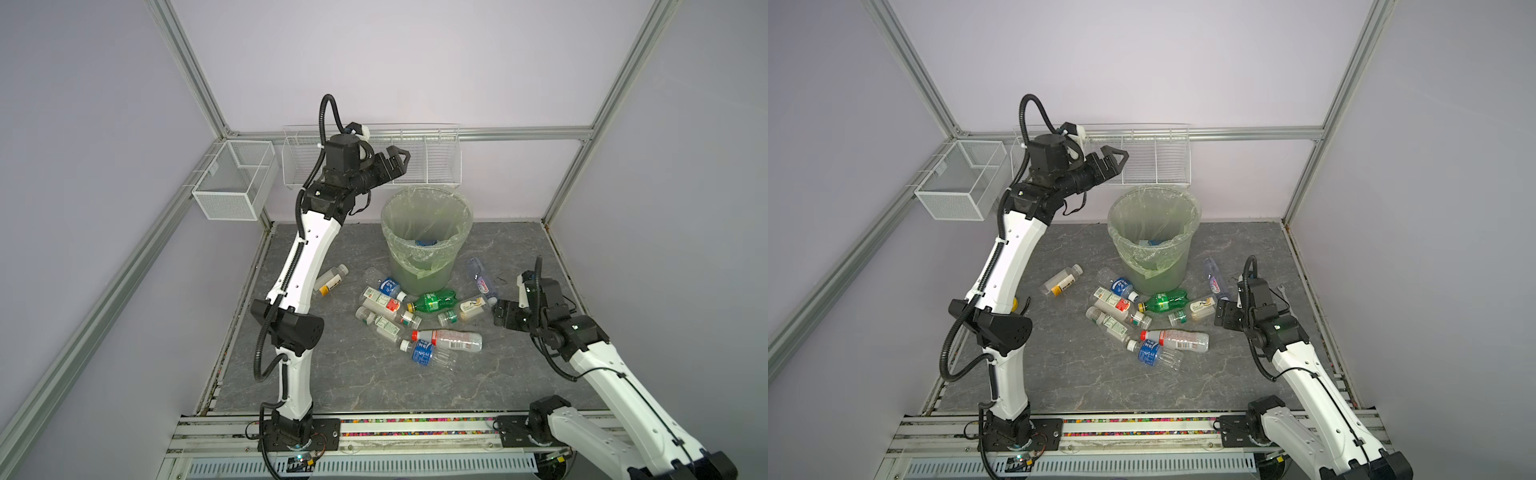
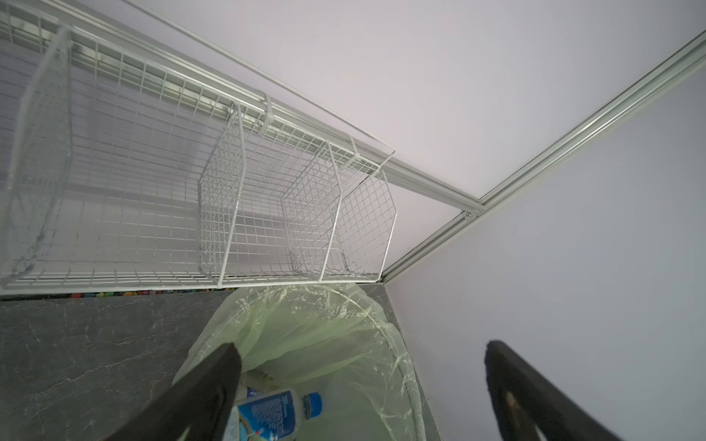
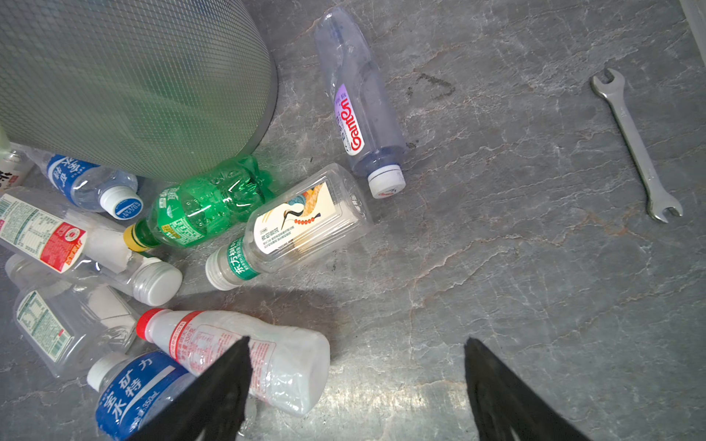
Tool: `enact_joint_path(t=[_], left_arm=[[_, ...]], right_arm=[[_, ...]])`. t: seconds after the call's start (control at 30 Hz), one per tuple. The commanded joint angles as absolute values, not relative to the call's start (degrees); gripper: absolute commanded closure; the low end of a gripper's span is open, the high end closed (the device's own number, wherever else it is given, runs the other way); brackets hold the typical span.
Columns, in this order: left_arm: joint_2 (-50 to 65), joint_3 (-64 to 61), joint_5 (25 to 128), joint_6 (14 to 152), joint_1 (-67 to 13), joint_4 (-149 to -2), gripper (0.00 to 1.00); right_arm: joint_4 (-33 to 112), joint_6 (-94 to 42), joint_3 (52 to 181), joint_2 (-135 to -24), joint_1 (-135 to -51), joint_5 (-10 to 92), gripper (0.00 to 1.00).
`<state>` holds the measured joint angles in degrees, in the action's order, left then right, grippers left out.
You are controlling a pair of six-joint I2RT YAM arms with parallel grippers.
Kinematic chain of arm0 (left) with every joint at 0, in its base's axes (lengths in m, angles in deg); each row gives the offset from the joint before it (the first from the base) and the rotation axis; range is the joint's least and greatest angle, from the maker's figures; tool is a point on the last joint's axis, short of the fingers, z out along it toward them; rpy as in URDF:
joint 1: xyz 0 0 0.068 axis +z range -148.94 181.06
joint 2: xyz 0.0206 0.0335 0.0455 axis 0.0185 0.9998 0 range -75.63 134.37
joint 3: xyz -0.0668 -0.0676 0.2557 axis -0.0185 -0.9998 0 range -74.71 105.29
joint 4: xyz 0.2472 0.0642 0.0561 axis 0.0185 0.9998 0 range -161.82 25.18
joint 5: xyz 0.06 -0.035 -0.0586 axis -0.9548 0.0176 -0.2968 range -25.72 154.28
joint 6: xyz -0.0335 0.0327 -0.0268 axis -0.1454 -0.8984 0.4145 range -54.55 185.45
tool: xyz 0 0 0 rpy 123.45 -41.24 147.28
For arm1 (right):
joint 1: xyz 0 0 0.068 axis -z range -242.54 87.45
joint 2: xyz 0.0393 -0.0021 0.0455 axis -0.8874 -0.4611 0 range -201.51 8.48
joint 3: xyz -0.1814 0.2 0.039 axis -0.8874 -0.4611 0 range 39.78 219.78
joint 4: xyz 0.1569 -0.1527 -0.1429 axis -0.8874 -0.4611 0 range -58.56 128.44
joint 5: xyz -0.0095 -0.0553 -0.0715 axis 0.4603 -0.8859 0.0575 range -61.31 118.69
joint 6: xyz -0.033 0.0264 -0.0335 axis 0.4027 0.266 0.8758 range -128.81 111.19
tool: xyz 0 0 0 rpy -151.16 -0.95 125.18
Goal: Throw the plastic bottles in the bin
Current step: Throw the plastic bottle into the trash bin, then pick up the plastic bottle from the top-right of the table.
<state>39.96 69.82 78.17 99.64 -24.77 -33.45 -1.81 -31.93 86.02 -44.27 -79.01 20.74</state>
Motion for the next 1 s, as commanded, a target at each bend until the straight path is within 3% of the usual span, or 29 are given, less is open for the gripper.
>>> enact_joint_path(t=[0.0,0.4,0.57,0.7,0.87,0.97], left_arm=[[37.22,73.85,78.55,98.1,-24.69,-26.32,0.01],[27.32,58.09,75.66,83.23,-24.74,-14.34,0.01],[16.76,38.21,76.25,76.91,-24.61,-25.96,0.01],[8.01,21.42,78.41,80.56,-22.67,-38.93,0.0],[6.2,13.47,88.36,90.79,-14.74,-41.94,0.0],[7.05,10.29,96.05,87.42,-12.75,-42.36,0.0]], right_arm=[[-3.44,-31.45,87.95,-45.67,-78.66,19.64,0.12],[-2.18,-27.37,94.6,-56.73,-78.28,18.32,0.12],[-3.27,-27.06,98.38,-61.69,-77.85,17.55,0.12],[-2.37,-27.01,100.25,-64.65,-77.29,20.64,0.12],[-0.56,-25.45,102.36,-68.84,-76.9,23.14,0.12],[-0.26,-24.94,103.85,-71.37,-76.53,22.99,0.12]])
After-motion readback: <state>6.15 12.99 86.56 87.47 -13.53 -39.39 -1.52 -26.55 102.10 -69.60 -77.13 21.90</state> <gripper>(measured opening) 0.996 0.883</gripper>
